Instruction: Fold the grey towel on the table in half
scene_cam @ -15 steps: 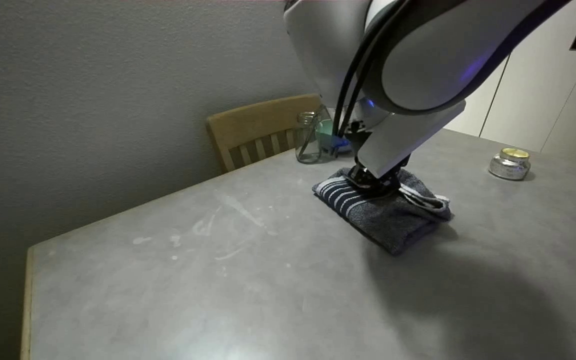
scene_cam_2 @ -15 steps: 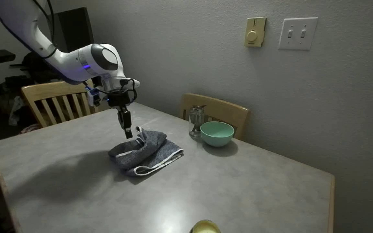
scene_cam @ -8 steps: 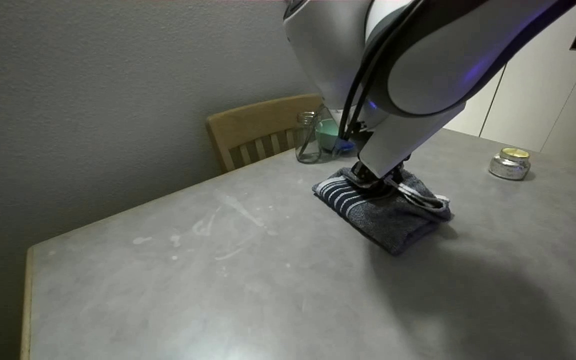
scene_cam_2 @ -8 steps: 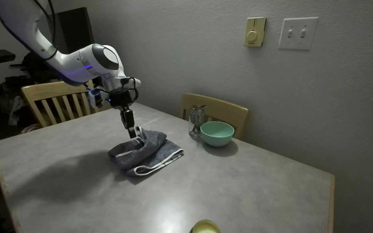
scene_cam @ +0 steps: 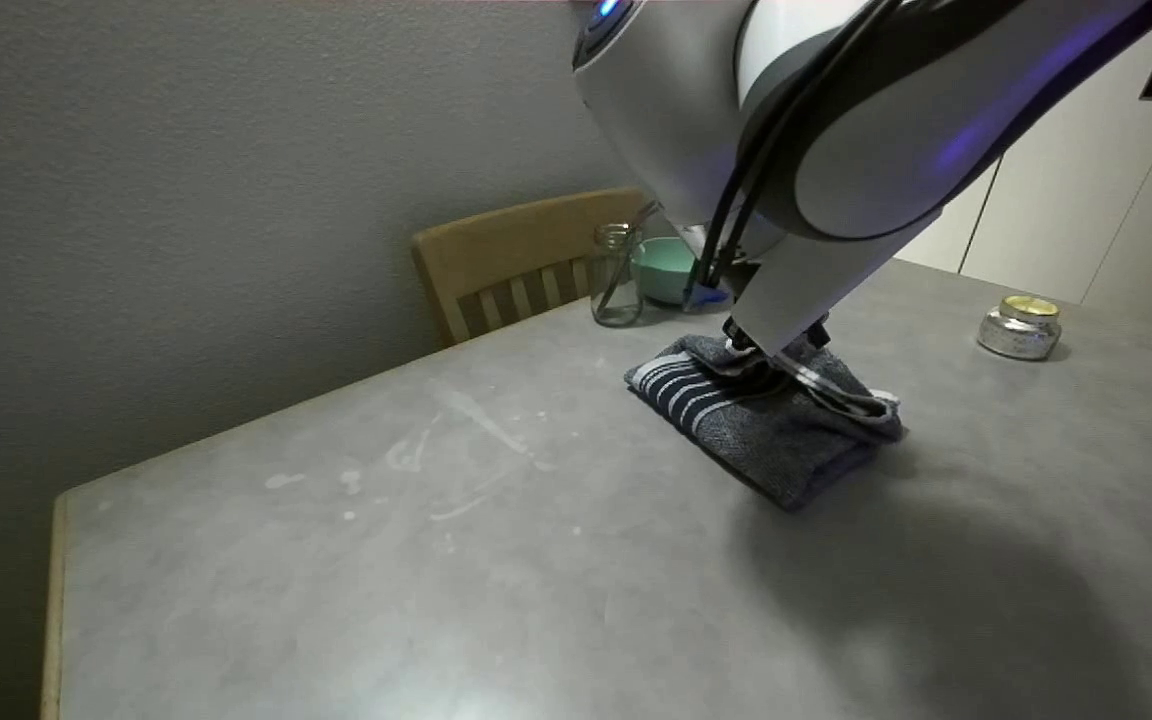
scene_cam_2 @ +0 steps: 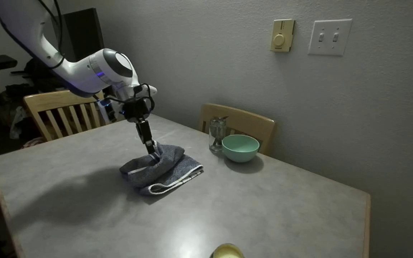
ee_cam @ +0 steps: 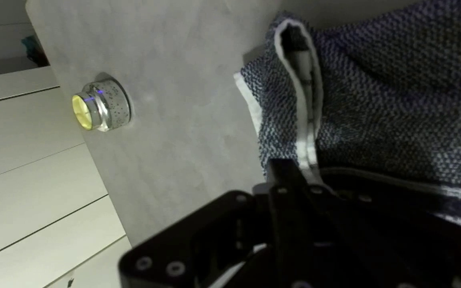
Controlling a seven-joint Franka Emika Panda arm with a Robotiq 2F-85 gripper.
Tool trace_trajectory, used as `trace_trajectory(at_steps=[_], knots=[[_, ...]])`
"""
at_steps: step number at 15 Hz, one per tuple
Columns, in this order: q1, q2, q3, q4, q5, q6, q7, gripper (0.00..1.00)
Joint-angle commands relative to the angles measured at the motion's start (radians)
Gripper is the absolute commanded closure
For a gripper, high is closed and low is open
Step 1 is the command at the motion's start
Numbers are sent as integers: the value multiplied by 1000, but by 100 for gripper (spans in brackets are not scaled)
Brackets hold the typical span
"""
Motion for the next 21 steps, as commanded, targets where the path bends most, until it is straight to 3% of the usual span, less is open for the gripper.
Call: trace_trajectory(at_steps=[1, 7, 11, 16, 21], knots=[[-12, 8, 21, 9, -40, -75, 43, 100], [-74, -110, 129, -28, 169, -6, -62, 100], [-103, -144, 146, -34, 253, 123, -100, 100], [-167, -83, 141, -51, 425, 412, -160, 100], [-195, -8, 131, -46, 546, 520, -260, 100]])
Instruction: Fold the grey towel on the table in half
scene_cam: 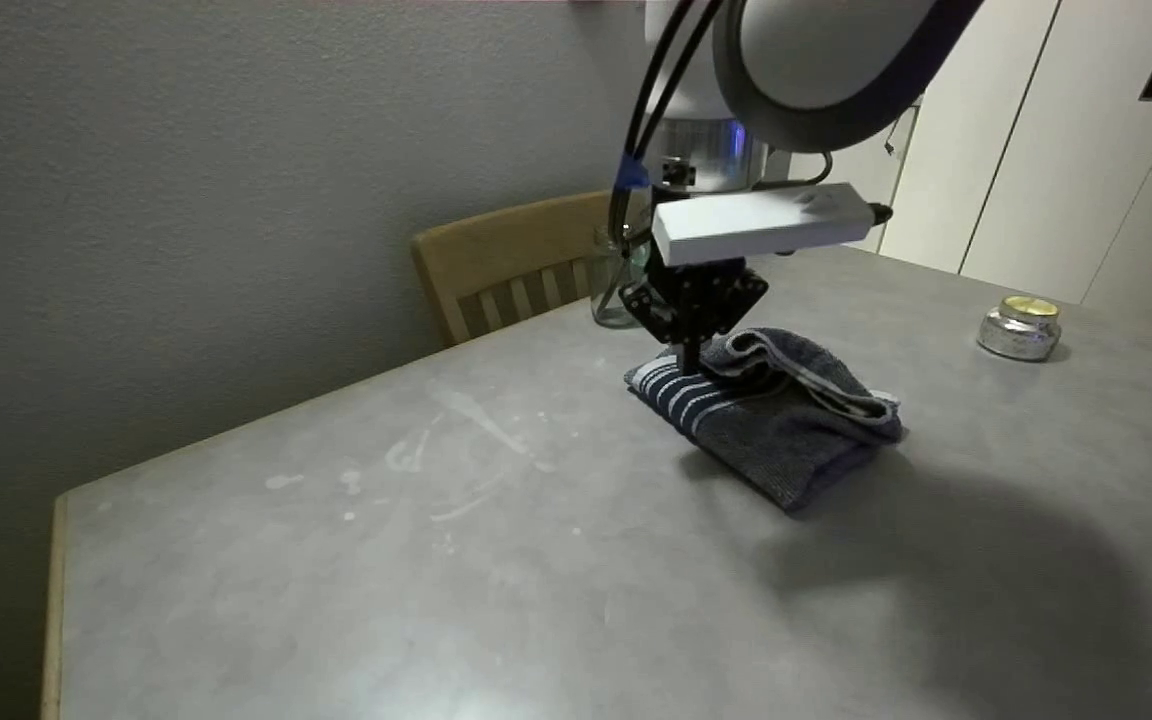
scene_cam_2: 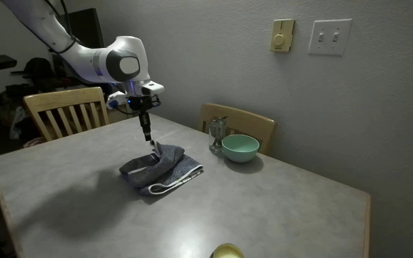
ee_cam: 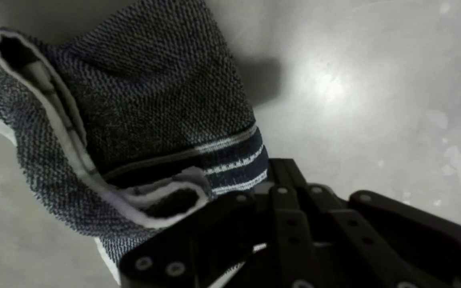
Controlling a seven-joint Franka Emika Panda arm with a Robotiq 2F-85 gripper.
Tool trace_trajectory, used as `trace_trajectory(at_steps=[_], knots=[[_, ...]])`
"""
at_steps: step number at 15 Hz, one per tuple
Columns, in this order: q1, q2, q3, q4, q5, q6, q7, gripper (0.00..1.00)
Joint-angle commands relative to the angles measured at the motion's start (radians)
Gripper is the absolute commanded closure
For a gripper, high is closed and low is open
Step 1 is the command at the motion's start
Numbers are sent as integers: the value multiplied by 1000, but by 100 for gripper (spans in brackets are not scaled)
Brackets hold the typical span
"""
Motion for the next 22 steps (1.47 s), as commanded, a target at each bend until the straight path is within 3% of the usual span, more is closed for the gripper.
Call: trace_trajectory(at_steps=[1, 5, 10, 16, 22], knots=[[-15, 37, -4, 0, 65, 40, -73, 100], [38, 52, -71, 16, 7, -34, -24, 100], [152, 84, -170, 68, -197, -233, 142, 100], [218, 253, -118, 227, -348, -529, 169, 100], [236, 367, -70, 367, -350, -611, 89, 100]])
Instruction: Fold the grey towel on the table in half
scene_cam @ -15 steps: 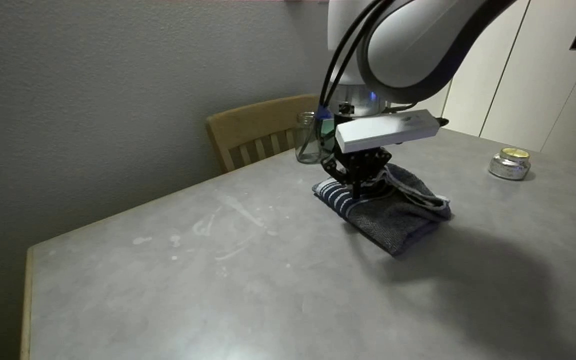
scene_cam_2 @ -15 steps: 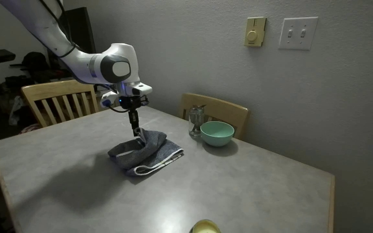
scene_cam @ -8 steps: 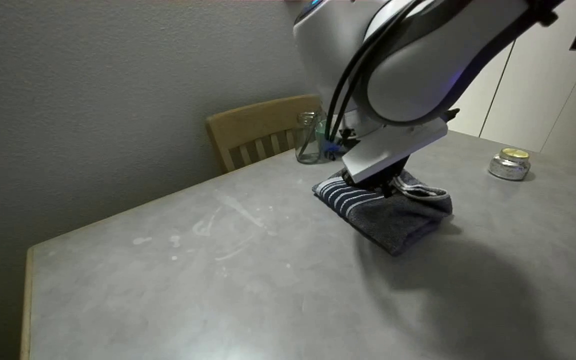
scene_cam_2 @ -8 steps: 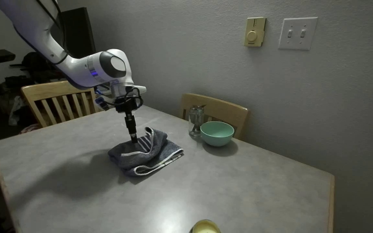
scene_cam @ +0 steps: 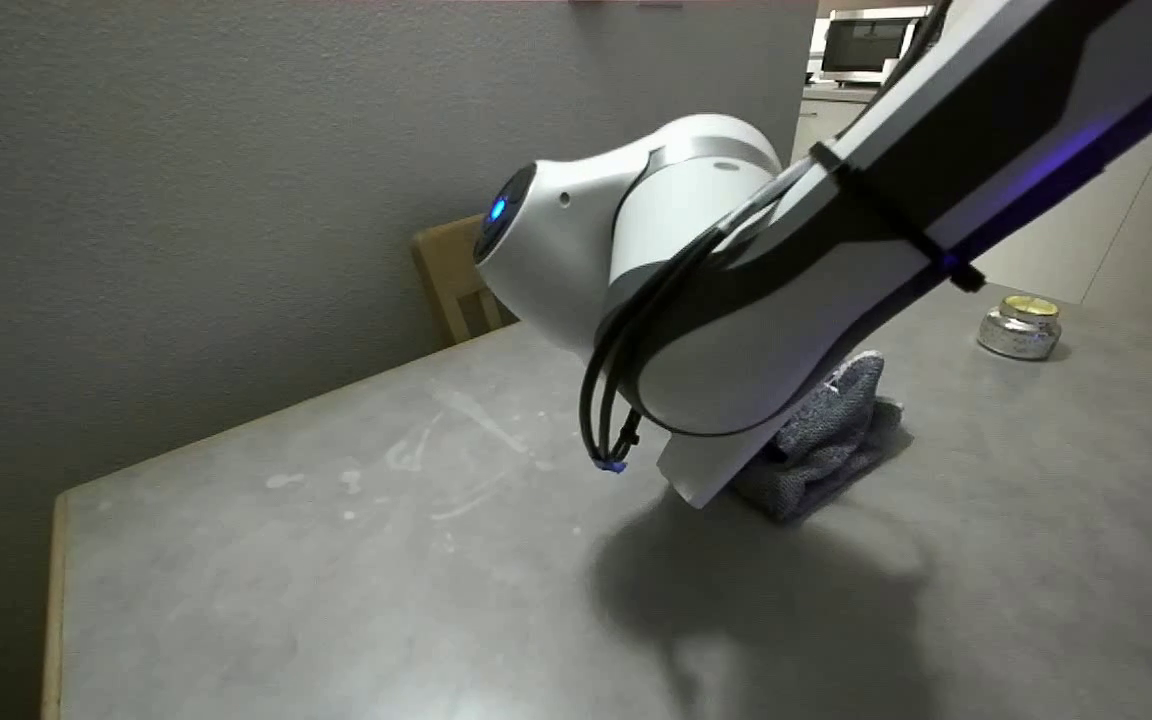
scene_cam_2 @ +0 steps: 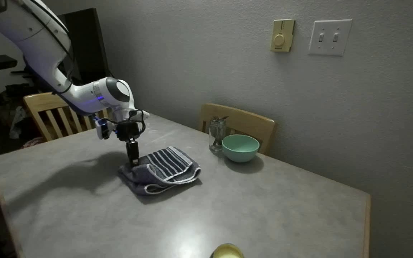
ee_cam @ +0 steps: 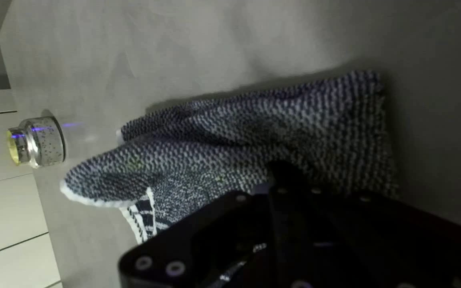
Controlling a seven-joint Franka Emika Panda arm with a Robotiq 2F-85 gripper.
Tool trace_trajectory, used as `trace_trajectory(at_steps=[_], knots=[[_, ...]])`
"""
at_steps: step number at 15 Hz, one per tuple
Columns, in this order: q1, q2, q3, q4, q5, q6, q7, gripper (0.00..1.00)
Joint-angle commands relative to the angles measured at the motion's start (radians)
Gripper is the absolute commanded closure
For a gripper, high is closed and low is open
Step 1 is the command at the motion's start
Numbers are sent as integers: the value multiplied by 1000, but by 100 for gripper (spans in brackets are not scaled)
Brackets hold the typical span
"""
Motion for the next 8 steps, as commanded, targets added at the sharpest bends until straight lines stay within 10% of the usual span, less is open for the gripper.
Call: trace_trajectory(at_steps=[1, 8], knots=[[-6, 55, 25, 109, -1, -49, -70, 100], [-22, 90, 65, 225, 36, 30, -187, 100]])
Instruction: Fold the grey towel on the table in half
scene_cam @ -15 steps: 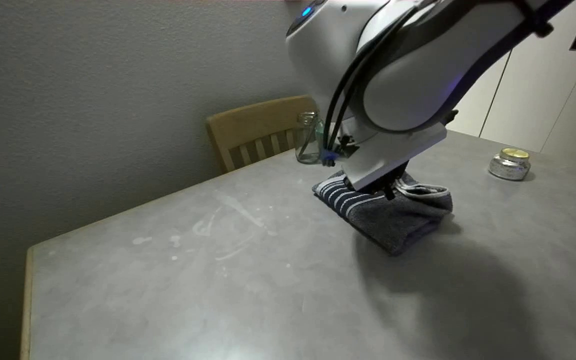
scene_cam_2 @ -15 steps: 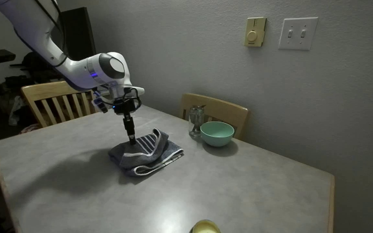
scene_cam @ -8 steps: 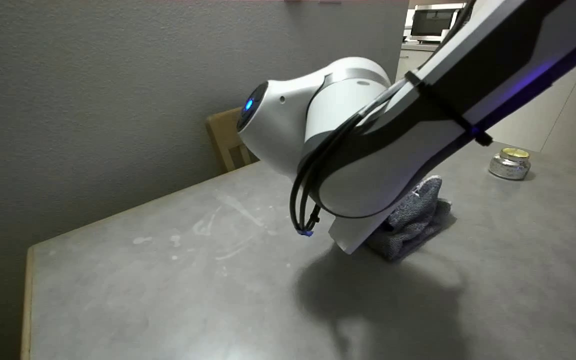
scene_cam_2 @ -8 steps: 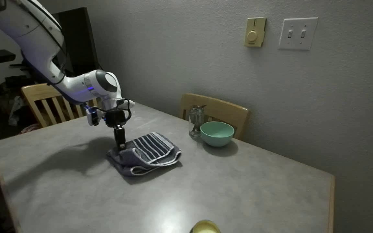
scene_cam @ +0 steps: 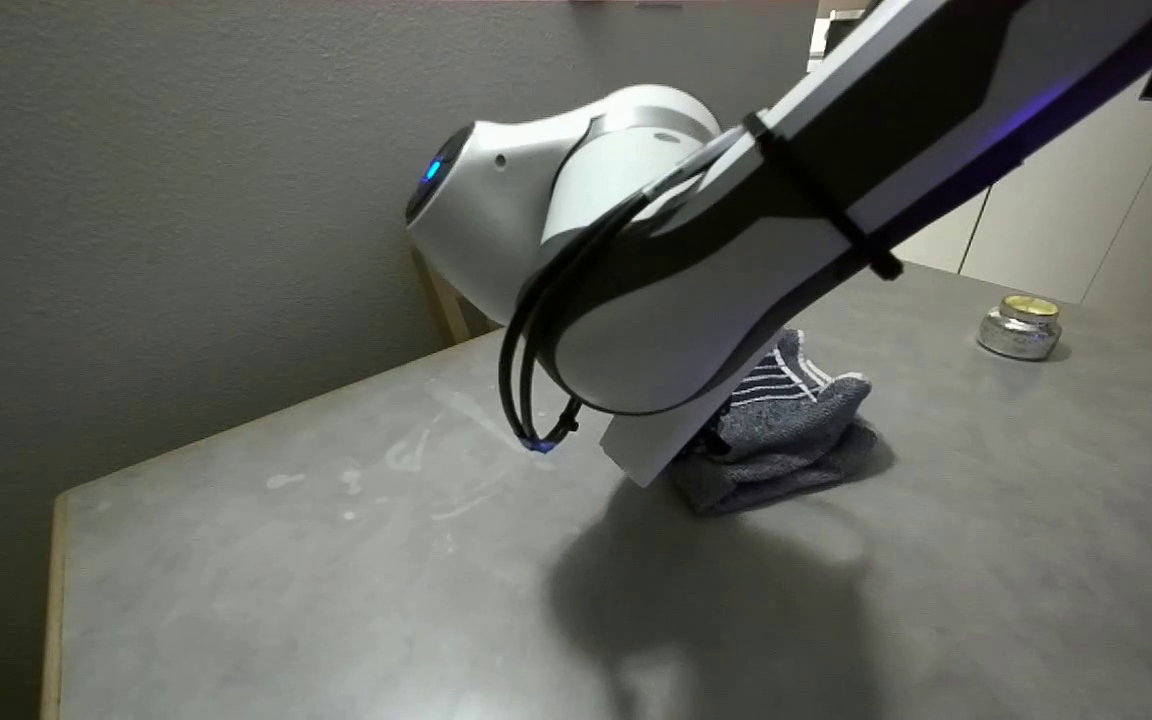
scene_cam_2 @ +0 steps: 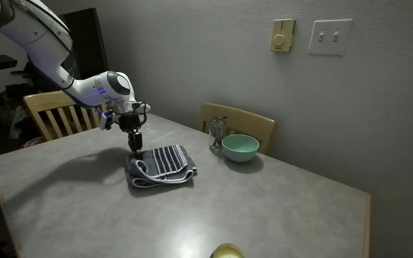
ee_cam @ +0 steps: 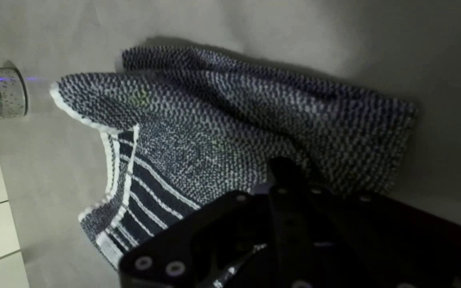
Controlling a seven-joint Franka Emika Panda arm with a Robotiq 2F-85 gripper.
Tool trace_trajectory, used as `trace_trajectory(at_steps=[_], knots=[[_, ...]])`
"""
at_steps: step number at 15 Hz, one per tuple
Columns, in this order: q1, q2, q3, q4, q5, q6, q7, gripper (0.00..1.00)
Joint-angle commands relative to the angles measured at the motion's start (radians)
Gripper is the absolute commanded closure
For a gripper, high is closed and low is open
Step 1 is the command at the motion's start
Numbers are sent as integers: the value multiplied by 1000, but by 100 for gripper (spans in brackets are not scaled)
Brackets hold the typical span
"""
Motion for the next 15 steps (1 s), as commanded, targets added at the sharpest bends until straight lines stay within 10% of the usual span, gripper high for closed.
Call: trace_trajectory(at_steps=[1, 15], knots=[[-31, 38, 49, 79, 46, 87, -111, 100], [-33, 12, 58, 110, 228, 201, -386, 100]])
